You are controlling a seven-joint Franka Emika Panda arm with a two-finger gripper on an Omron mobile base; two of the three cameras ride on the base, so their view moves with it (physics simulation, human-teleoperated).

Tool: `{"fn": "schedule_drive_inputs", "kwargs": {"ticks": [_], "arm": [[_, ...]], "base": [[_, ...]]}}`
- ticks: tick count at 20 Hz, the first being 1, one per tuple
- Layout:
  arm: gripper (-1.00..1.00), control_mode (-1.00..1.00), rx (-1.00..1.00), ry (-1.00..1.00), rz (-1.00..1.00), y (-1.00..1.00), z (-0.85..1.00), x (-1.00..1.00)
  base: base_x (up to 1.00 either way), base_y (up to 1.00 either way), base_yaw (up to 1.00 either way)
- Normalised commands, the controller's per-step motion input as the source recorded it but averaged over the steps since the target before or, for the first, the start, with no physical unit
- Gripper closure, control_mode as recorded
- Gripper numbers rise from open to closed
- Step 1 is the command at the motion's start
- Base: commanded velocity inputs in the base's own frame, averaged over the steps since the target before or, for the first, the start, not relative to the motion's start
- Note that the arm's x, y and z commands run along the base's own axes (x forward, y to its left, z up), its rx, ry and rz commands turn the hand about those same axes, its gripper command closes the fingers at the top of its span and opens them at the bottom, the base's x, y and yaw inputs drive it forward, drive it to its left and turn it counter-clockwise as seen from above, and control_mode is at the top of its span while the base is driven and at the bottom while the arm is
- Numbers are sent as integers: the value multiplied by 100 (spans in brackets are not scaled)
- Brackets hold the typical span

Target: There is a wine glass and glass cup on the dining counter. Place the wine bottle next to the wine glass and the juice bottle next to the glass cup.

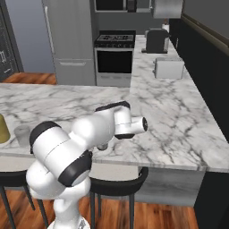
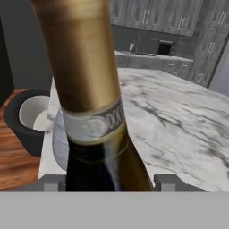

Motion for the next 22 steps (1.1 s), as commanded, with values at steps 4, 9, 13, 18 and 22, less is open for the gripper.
{"fn": "schedule_drive_inputs", "kwargs": {"ticks": [4, 9, 13, 18, 22], "arm": [[100, -100, -1, -1, 0, -2, -16, 0], [100, -100, -3, -3, 0, 0, -16, -1], [100, -100, -5, -5, 0, 0, -17, -2], [100, -100, -4, -5, 0, 0, -14, 0], [100, -100, -4, -5, 0, 0, -11, 0]], "base": [[0, 0, 0], [0, 0, 0], [0, 0, 0], [0, 0, 0], [0, 0, 0]]}}
